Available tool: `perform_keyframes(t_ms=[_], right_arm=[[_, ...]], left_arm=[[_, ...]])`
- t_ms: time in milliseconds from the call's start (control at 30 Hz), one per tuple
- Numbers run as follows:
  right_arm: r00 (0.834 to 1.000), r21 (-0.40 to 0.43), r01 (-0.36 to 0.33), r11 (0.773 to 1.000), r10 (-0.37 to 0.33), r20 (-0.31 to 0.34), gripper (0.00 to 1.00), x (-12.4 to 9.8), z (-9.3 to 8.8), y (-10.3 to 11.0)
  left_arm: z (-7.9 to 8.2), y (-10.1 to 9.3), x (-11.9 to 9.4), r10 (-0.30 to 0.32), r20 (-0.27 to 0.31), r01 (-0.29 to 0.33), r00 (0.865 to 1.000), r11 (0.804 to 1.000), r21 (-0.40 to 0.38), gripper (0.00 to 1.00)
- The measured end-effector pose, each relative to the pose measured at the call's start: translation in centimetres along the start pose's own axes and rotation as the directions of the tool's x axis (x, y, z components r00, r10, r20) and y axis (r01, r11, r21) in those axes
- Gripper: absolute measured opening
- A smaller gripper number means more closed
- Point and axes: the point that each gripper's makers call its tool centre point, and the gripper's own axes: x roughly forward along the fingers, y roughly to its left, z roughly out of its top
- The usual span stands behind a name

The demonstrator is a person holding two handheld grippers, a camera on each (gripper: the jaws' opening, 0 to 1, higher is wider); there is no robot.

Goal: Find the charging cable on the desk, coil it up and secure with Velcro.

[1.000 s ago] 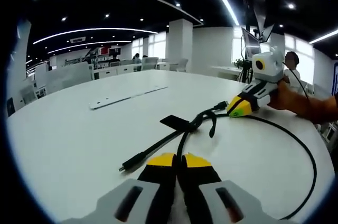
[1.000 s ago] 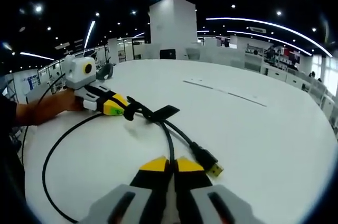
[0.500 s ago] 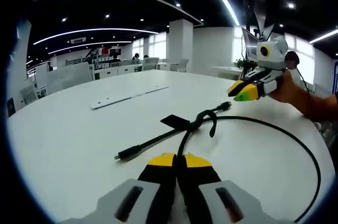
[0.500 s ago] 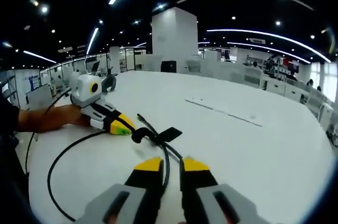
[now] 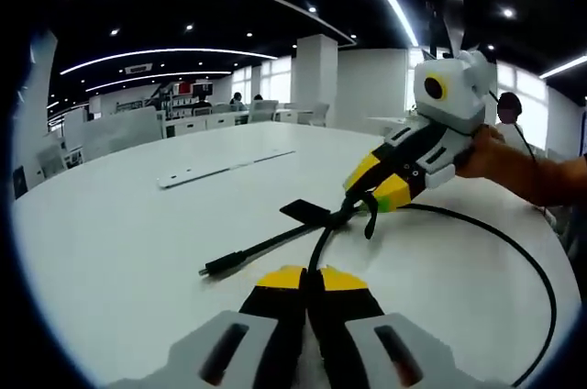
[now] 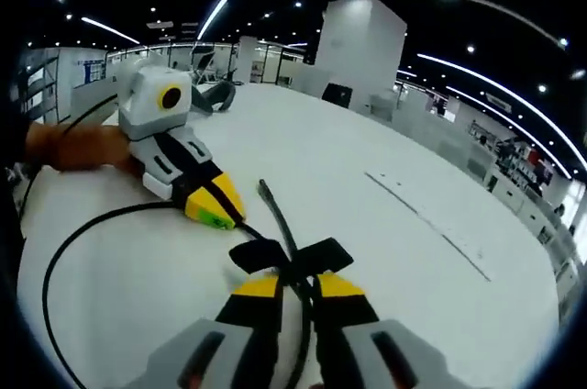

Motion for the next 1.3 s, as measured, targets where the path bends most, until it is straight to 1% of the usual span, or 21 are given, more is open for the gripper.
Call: perform_keyframes(t_ms=[67,100,233,367,400,433,467,533,567,600,700,733,767,833,867,900,933,1033,1100,1167,1300], right_arm=[[0.999,-0.018,-0.02,1.0,0.019,-0.031,0.15,0.5,-0.4,0.3],[0.999,-0.02,-0.022,1.0,0.021,-0.035,0.14,0.6,-0.4,0.3],[0.998,0.009,-0.067,0.998,0.067,-0.018,0.12,1.1,-0.4,0.0],[0.994,-0.002,-0.105,0.994,0.105,-0.006,0.1,1.1,-0.4,-0.2],[0.994,-0.008,-0.113,0.994,0.113,-0.002,0.09,1.1,-0.4,-0.2],[0.993,-0.019,-0.12,0.993,0.12,-0.002,0.09,1.1,-0.4,-0.1],[0.992,-0.022,-0.124,0.992,0.124,-0.001,0.09,1.1,-0.4,-0.1],[0.991,-0.022,-0.134,0.991,0.134,-0.001,0.09,1.1,-0.4,0.0],[0.991,-0.024,-0.137,0.99,0.137,0.0,0.09,1.1,-0.4,0.1],[0.991,-0.027,-0.137,0.99,0.137,0.0,0.09,1.0,-0.4,0.1],[0.99,-0.032,-0.14,0.99,0.141,0.002,0.08,1.0,-0.4,0.2],[0.99,-0.035,-0.14,0.99,0.14,0.001,0.08,0.9,-0.4,0.3],[0.99,-0.037,-0.139,0.99,0.139,-0.001,0.09,1.0,-0.4,0.3],[0.991,-0.044,-0.137,0.99,0.136,-0.005,0.09,0.9,-0.4,0.3],[0.991,-0.047,-0.136,0.99,0.136,-0.007,0.09,0.9,-0.4,0.2],[0.991,-0.048,-0.136,0.99,0.135,-0.008,0.09,0.9,-0.4,0.2],[0.991,-0.049,-0.135,0.99,0.135,-0.008,0.09,0.9,-0.4,0.2],[0.991,-0.048,-0.137,0.989,0.137,-0.003,0.09,0.8,-0.4,0.3],[0.99,-0.031,-0.138,0.99,0.138,0.005,0.09,0.8,-0.4,0.1],[0.99,-0.015,-0.138,0.99,0.138,0.012,0.1,0.8,-0.3,0.0],[0.991,-0.003,-0.13,0.991,0.13,0.015,0.12,0.4,-0.4,0.0]], left_arm=[[0.0,0.0,0.0,0.0,-0.001,0.0,1.0,1.0,-0.001,0.05],[0.0,0.0,0.0,0.0,-0.001,0.0,1.0,1.0,-0.002,0.05],[0.0,0.0,-0.1,0.001,0.0,-0.001,1.0,1.0,-0.002,0.05],[0.3,0.3,-0.1,0.015,0.007,-0.015,1.0,1.0,0.007,0.06],[0.6,0.5,0.0,0.023,0.018,-0.023,1.0,1.0,0.018,0.06],[1.5,0.9,0.1,0.031,0.061,-0.034,0.998,0.998,0.054,0.04],[1.9,0.9,0.2,0.031,0.079,-0.036,0.996,0.998,0.06,0.02],[2.3,1.2,0.2,0.046,0.101,-0.052,0.994,0.997,0.058,0.02],[3.5,2.0,0.2,0.083,0.123,-0.093,0.989,0.993,0.073,0.02],[3.6,2.2,0.3,0.085,0.123,-0.095,0.989,0.993,0.074,0.04],[4.4,3.1,1.6,0.106,0.124,-0.116,0.987,0.991,0.073,0.04],[4.4,3.1,2.3,0.1,0.115,-0.109,0.988,0.992,0.07,0.04],[4.1,3.2,2.8,0.108,0.093,-0.115,0.99,0.991,0.071,0.05],[3.6,3.1,3.5,0.116,0.067,-0.121,0.991,0.99,0.078,0.06],[3.2,3.1,3.7,0.123,0.041,-0.126,0.992,0.988,0.086,0.05],[2.4,3.3,3.8,0.144,-0.005,-0.143,0.99,0.987,0.079,0.05],[2.5,3.3,4.1,0.145,-0.002,-0.144,0.989,0.986,0.08,0.05],[2.5,3.4,3.7,0.143,-0.003,-0.143,0.99,0.987,0.077,0.05],[2.4,3.2,3.7,0.148,-0.016,-0.146,0.989,0.987,0.067,0.02],[2.2,3.0,3.7,0.152,-0.03,-0.15,0.988,0.987,0.057,0.02],[2.1,2.9,3.6,0.149,-0.036,-0.147,0.988,0.988,0.051,0.02]])
